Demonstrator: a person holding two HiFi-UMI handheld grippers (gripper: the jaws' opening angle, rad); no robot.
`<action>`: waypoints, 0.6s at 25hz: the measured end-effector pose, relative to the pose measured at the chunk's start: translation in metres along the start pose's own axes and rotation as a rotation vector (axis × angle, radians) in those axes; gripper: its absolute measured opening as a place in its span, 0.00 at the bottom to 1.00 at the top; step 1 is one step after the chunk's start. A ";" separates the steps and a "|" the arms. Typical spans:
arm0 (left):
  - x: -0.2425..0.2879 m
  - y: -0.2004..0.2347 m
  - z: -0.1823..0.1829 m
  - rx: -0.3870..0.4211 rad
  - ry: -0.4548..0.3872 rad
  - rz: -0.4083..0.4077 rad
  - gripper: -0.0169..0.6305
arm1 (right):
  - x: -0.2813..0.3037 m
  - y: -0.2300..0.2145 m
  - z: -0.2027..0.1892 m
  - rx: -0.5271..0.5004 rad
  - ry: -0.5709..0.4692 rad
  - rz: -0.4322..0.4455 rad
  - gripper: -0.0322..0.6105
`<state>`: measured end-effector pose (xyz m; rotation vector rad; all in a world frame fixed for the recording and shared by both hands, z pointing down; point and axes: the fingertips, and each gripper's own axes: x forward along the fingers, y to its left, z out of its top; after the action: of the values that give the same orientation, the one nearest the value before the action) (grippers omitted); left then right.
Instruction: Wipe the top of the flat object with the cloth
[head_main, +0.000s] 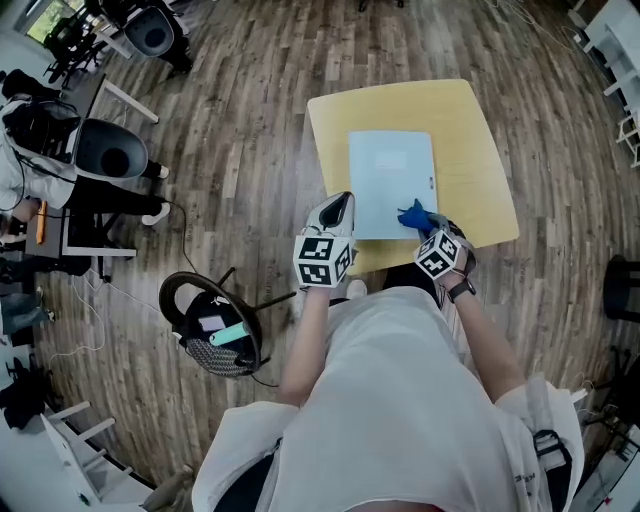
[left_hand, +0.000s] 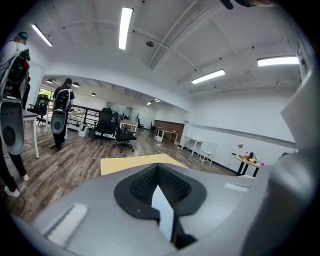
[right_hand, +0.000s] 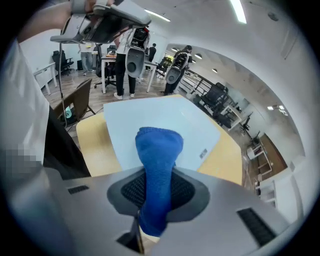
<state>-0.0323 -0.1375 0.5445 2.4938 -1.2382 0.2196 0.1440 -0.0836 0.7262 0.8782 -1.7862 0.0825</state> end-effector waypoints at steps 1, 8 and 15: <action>0.001 -0.003 0.000 0.001 0.001 -0.006 0.03 | -0.003 -0.005 -0.009 0.030 0.014 -0.011 0.18; 0.000 -0.016 -0.003 0.004 0.001 -0.019 0.03 | -0.013 -0.017 -0.045 0.116 0.062 -0.033 0.17; -0.022 0.001 0.004 -0.018 -0.031 0.064 0.03 | -0.021 0.003 0.009 0.069 -0.025 0.063 0.18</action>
<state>-0.0466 -0.1237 0.5346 2.4535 -1.3280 0.1862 0.1380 -0.0743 0.7056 0.8748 -1.8440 0.1754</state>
